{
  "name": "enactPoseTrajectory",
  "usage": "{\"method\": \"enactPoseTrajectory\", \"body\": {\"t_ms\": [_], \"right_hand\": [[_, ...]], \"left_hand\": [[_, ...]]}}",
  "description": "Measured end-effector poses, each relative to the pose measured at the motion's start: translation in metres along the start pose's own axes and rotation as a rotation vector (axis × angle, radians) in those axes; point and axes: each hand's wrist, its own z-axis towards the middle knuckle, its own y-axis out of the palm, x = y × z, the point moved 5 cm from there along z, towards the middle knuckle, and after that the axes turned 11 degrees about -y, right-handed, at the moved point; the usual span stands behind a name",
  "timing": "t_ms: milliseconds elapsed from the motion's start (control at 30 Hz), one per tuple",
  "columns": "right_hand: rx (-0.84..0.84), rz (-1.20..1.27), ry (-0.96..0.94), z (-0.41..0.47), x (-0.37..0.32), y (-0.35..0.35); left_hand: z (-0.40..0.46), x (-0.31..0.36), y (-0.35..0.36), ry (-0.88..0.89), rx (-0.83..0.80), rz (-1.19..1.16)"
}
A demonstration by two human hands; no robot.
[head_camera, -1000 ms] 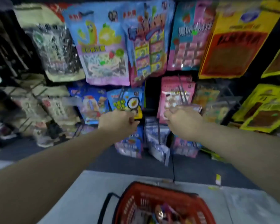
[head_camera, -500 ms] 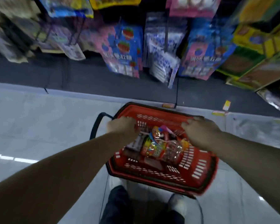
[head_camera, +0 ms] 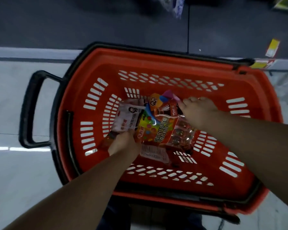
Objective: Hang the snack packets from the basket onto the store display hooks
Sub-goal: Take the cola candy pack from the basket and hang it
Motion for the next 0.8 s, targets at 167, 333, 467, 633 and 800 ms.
{"method": "enactPoseTrajectory", "body": {"t_ms": [167, 333, 467, 633, 800], "right_hand": [[0.075, 0.215, 0.04, 0.034, -0.006, 0.022], [0.275, 0.629, 0.181, 0.04, 0.005, 0.021], [0.269, 0.921, 0.144, 0.031, 0.019, 0.02], [0.379, 1.087, 0.124, 0.006, 0.031, 0.018], [0.462, 1.265, 0.171, -0.018, 0.036, 0.029]], "left_hand": [[0.026, -0.001, 0.018, 0.009, -0.171, -0.059], [0.03, -0.001, 0.013, -0.016, -0.121, -0.028], [0.028, -0.002, 0.003, -0.055, -0.093, -0.143], [0.024, 0.003, -0.004, -0.139, -0.289, -0.656], [0.015, 0.032, 0.011, -0.249, -0.56, -0.949]]}}
